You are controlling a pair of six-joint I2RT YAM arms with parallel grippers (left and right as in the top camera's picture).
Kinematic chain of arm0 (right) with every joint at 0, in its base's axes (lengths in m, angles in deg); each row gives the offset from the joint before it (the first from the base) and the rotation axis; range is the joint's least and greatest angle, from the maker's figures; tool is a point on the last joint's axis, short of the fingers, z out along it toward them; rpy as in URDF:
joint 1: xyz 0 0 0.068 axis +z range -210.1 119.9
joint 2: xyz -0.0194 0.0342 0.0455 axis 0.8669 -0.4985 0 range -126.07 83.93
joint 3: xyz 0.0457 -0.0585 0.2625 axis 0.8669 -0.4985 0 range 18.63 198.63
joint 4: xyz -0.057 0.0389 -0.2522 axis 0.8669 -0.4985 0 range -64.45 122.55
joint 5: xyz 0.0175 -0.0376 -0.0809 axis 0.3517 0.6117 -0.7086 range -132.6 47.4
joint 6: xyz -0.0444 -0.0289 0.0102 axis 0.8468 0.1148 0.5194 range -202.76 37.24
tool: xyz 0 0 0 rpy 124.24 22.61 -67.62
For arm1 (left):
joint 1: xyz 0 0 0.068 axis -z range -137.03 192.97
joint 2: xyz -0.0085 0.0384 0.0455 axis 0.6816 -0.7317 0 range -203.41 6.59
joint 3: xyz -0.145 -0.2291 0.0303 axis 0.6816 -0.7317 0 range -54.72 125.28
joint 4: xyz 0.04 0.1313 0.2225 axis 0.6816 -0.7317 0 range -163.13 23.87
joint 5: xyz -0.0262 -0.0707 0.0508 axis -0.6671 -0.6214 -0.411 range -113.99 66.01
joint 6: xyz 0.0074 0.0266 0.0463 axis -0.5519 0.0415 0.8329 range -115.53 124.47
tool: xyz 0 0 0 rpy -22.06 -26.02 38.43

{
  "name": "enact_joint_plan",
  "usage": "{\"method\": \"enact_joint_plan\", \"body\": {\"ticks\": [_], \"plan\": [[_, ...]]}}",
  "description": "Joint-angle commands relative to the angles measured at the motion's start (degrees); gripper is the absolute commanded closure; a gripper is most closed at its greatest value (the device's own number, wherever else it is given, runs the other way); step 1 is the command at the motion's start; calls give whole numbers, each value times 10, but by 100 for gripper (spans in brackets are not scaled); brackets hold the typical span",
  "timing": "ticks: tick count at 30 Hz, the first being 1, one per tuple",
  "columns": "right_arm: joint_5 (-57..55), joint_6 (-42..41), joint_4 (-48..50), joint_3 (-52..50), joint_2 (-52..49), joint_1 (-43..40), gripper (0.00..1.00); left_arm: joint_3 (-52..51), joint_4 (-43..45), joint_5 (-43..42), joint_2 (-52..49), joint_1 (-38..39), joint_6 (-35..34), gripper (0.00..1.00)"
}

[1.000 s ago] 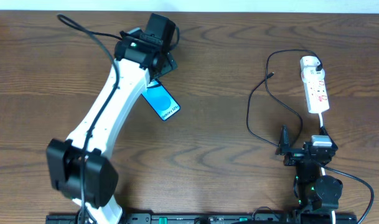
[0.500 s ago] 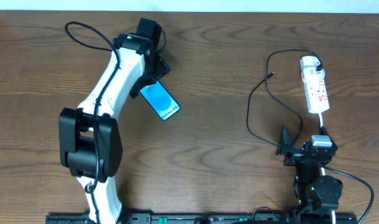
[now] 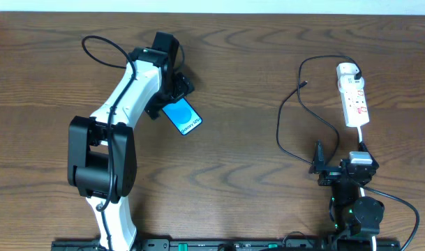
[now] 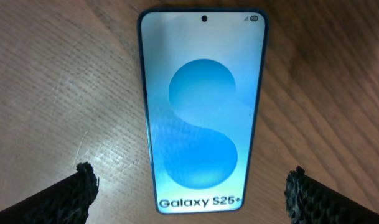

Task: Plug charger to phone and switch on socket
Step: 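Close the left gripper on the phone's long edges and grasp it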

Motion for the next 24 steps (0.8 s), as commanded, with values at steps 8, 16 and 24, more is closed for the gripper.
{"method": "enact_joint_plan", "body": {"ticks": [8,16,24], "plan": [[-2,-3,-2,-1,5,-3,1,-54,47,-3,-6,0,11,2],[-2,-3,-2,-1,5,-3,1,-56,68,-3,-13,14,11,2],[-2,-3,-2,-1,5,-3,1,-56,67,1,-54,21,11,2]]}}
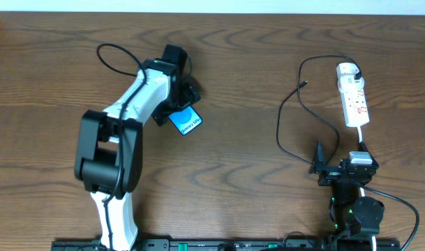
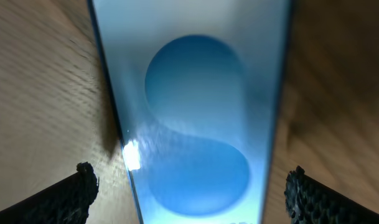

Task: Plug charger to phone and switch on socket
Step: 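Close the left gripper on the phone's long edges and grasp it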

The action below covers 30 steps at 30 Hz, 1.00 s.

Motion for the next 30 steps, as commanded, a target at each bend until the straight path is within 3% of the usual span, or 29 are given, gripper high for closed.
{"method": "enact_joint_plan", "body": {"ticks": [1,25,30], "plan": [[-2,-3,-2,-1,5,-3,1,-3,1,3,-30,-1,3,2],[-2,-3,-2,-1,5,-3,1,-3,17,1,-53,0,8,0],[-2,-3,-2,-1,5,-3,1,-3,12,-14,-63,8,8,13]]}}
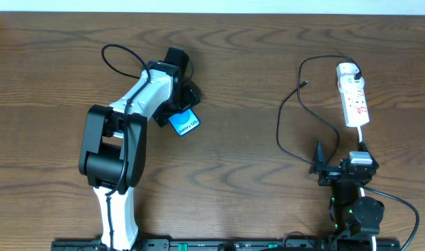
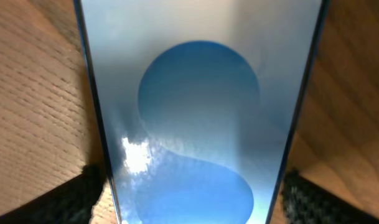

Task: Plug charger to phone and switch on socket
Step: 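Close the left gripper on the phone's long edges and grasp it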

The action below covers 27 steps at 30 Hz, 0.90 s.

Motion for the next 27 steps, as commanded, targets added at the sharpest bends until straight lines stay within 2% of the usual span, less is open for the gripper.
{"method": "enact_joint_plan", "body": {"ticks": [1,6,8,19,27], "plan": [[-2,-3,-2,-1,5,-3,1,-5,1,-16,-38,7,5,15],[-2,-3,-2,-1,5,-3,1,-5,-15,-5,-38,8,6,28],[-2,-3,-2,-1,5,-3,1,-5,-26,6,-38,8,7,30],[-2,-3,-2,-1,5,-3,1,28,-79,2,-5,8,55,35],[-2,-3,-2,-1,5,-3,1,30,-94,-44,62,8,69,36]]}}
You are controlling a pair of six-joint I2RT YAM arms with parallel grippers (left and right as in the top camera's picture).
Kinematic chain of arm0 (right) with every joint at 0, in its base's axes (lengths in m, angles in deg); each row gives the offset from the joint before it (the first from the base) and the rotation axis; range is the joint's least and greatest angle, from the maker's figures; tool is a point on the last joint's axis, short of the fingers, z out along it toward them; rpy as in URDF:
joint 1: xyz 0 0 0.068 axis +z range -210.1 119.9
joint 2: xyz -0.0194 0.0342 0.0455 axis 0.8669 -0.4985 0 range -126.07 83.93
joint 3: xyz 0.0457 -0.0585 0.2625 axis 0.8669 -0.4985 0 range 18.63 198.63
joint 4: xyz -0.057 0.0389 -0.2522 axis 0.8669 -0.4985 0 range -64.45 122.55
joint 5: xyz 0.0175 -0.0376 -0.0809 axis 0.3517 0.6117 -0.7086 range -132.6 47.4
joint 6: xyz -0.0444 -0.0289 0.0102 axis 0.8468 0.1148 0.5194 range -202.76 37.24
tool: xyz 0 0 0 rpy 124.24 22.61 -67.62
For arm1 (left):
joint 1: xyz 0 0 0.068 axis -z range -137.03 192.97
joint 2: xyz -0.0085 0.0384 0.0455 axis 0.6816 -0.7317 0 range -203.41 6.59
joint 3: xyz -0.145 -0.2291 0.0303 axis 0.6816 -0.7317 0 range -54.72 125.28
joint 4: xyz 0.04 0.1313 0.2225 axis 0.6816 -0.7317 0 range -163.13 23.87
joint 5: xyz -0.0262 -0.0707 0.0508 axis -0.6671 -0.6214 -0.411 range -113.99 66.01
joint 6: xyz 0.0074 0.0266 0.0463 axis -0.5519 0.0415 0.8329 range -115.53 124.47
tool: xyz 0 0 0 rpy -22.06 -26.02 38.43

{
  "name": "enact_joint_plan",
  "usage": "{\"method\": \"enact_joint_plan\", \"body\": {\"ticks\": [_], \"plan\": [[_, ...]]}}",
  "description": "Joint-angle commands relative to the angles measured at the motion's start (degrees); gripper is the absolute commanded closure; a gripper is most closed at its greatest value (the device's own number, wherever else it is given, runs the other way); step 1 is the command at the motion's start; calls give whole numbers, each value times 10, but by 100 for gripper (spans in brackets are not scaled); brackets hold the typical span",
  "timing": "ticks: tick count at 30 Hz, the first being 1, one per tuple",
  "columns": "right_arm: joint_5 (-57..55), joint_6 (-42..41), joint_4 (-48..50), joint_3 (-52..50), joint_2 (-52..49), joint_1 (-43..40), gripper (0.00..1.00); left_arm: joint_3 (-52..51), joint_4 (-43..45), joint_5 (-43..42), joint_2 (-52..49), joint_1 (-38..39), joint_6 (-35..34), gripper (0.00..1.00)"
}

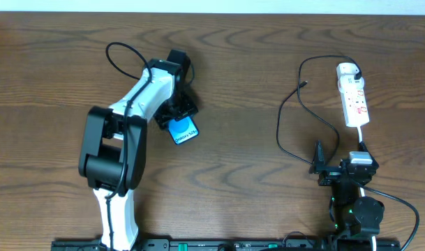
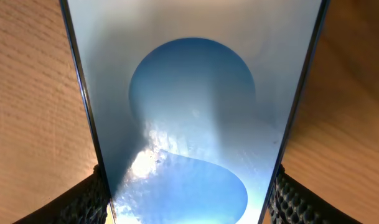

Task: Plug charger to phone and switch on socket
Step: 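Close the left gripper on the phone's long edges and grasp it, then lift the phone with the left gripper and tilt it upright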

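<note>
The phone (image 1: 182, 130), its screen lit blue, lies face up left of the table's middle. My left gripper (image 1: 176, 113) is shut on the phone (image 2: 192, 112); both black pads (image 2: 89, 199) press against its long edges in the left wrist view. A white power strip (image 1: 354, 95) lies at the far right, with a black charger cable (image 1: 296, 118) looping left from it to a free plug end (image 1: 306, 84). My right gripper (image 1: 318, 159) hovers low near the front right, beside the cable; whether it is open does not show.
A thin black cable (image 1: 121, 52) loops off the left arm near the back. The white cord of the power strip (image 1: 362, 136) runs toward the right arm's base. Bare wooden table lies between the phone and the charger cable.
My left gripper's pads have come in against the phone's two long edges. The phone has turned slightly and now points more toward the table's front.
My left gripper first hovered open above the phone, whole screen in view. Then it was lower with its fingers either side of the phone. After that the pads stood close to the edges, and now they grip them. The right arm stayed still.
</note>
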Motion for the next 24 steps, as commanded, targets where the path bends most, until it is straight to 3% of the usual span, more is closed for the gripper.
{"method": "enact_joint_plan", "body": {"ticks": [1,6,14,24], "plan": [[-2,-3,-2,-1,5,-3,1,14,-4,-34,53,1,23,36],[-2,-3,-2,-1,5,-3,1,14,-8,-44,68,1,24,35],[-2,-3,-2,-1,5,-3,1,14,-19,-130,69,1,33,35],[-2,-3,-2,-1,5,-3,1,14,-26,-332,69,1,59,36]]}}
